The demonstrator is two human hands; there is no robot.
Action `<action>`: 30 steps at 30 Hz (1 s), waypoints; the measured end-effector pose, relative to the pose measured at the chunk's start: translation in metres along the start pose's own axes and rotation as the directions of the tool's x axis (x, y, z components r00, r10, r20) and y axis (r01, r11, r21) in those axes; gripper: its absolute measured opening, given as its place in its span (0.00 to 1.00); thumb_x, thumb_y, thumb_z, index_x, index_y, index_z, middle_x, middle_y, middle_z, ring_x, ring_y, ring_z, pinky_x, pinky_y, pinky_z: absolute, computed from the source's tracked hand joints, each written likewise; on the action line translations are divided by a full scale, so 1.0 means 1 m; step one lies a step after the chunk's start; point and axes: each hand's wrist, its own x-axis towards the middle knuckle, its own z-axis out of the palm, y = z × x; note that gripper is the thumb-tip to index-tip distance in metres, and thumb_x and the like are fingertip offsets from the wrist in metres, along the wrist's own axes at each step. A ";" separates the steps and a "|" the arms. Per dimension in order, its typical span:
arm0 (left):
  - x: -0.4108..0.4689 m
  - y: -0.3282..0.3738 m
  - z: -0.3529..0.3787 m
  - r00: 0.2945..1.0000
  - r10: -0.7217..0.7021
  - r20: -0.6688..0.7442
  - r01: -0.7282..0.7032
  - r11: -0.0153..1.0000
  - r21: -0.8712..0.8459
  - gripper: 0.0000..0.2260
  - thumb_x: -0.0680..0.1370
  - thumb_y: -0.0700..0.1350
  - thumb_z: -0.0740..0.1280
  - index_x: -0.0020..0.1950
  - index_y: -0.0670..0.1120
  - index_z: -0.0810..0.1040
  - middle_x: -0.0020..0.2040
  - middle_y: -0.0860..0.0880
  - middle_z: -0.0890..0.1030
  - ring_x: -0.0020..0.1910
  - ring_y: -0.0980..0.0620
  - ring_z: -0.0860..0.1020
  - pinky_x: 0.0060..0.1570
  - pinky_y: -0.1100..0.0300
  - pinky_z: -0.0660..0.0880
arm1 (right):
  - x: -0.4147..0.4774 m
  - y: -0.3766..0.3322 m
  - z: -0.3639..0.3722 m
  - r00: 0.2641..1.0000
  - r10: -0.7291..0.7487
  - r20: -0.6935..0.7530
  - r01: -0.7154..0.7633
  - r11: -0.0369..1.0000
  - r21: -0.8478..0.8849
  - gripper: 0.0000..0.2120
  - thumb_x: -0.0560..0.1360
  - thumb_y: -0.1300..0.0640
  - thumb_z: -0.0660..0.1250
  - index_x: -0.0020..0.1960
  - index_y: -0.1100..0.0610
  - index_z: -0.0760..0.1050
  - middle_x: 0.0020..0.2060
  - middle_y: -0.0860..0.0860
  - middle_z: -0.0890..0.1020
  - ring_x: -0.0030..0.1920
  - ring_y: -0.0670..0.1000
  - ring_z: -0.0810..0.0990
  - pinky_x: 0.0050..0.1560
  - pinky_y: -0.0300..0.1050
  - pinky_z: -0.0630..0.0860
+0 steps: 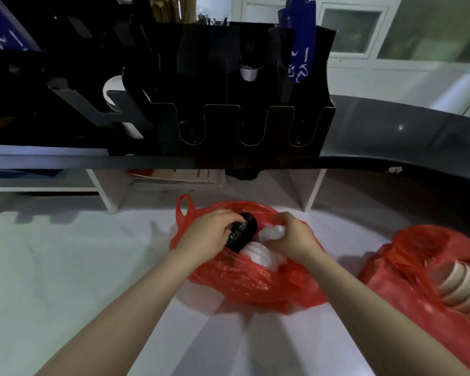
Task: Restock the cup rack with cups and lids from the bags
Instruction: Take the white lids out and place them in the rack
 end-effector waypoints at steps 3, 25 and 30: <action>0.008 0.005 0.014 0.985 -0.014 0.172 0.008 0.999 0.040 0.23 0.73 0.44 0.71 0.66 0.58 0.74 0.60 0.54 0.79 0.57 0.53 0.78 0.55 0.59 0.73 | -0.010 0.007 -0.007 1.000 -0.006 -0.003 0.006 1.000 -0.001 0.33 0.64 0.50 0.76 0.67 0.52 0.69 0.58 0.49 0.78 0.53 0.49 0.75 0.39 0.35 0.67; -0.012 -0.002 0.066 0.966 0.039 0.254 -0.077 0.987 0.140 0.32 0.72 0.41 0.67 0.74 0.53 0.61 0.69 0.51 0.71 0.66 0.49 0.71 0.60 0.55 0.71 | -0.047 0.023 0.015 0.977 -0.107 0.186 0.048 0.953 0.300 0.36 0.69 0.57 0.74 0.73 0.48 0.63 0.67 0.44 0.70 0.64 0.44 0.70 0.64 0.39 0.67; -0.014 -0.004 0.069 0.972 0.028 0.235 -0.056 0.992 0.114 0.32 0.72 0.39 0.67 0.75 0.52 0.61 0.70 0.51 0.70 0.67 0.50 0.69 0.64 0.57 0.68 | -0.049 0.026 0.023 0.981 -0.077 0.178 0.004 0.928 0.374 0.40 0.68 0.52 0.76 0.74 0.47 0.59 0.69 0.44 0.68 0.66 0.45 0.68 0.67 0.42 0.66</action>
